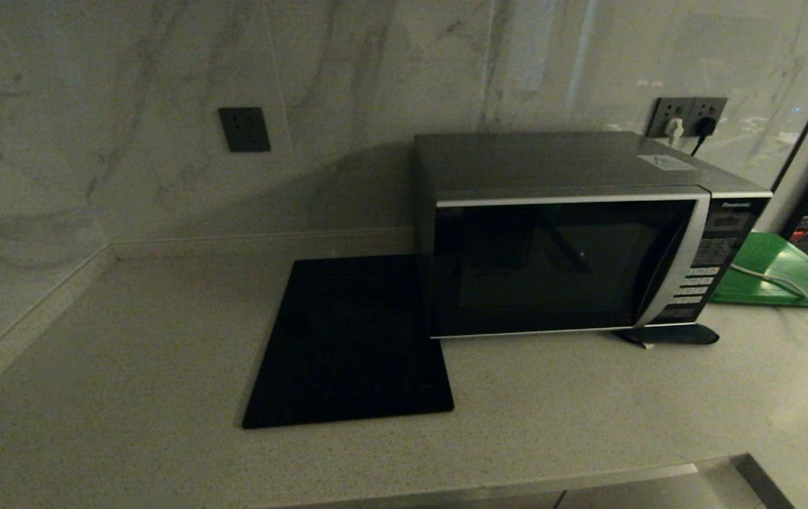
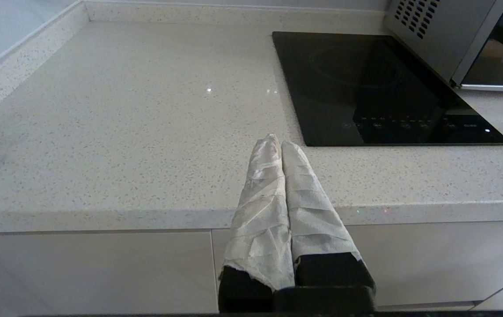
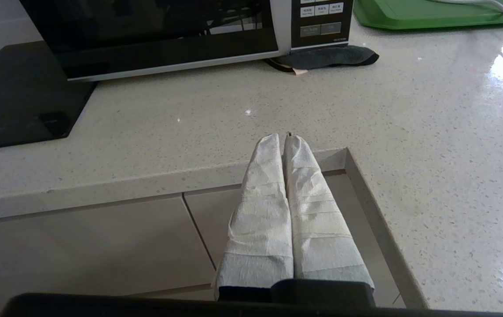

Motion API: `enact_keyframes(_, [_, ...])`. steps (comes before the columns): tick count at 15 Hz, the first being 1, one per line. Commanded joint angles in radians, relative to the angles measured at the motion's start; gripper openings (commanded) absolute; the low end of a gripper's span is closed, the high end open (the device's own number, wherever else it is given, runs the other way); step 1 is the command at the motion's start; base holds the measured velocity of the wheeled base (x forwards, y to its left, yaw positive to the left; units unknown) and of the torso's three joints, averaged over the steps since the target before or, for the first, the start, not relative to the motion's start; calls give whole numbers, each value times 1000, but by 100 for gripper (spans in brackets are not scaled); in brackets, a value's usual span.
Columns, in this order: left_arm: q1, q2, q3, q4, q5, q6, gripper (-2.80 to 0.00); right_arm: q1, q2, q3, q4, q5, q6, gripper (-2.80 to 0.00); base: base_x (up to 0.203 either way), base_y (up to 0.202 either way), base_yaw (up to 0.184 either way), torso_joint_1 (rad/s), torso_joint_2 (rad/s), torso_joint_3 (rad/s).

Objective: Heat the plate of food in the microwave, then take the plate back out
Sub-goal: Open the microwave oven

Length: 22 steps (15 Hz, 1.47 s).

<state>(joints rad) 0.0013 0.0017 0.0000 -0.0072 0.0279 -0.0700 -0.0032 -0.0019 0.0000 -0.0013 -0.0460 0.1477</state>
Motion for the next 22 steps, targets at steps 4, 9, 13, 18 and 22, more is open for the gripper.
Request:
enact_keyframes(4, [0,0,0,0,1,-1,-280,0,2,2,0,0,1,-280,0,0,0,0,0,0])
enact_keyframes(9, [0,0,0,0,0,-1,-280,0,2,2,0,0,1,-280,0,0,0,0,0,0])
enact_keyframes(13, [0,0,0,0,1,-1,-280,0,2,2,0,0,1,-280,0,0,0,0,0,0])
enact_keyframes(18, [0,0,0,0,1,-1,-280,0,2,2,0,0,1,-280,0,0,0,0,0,0])
enact_keyframes(22, [0,0,0,0,0,-1,-280,0,2,2,0,0,1,-280,0,0,0,0,0,0])
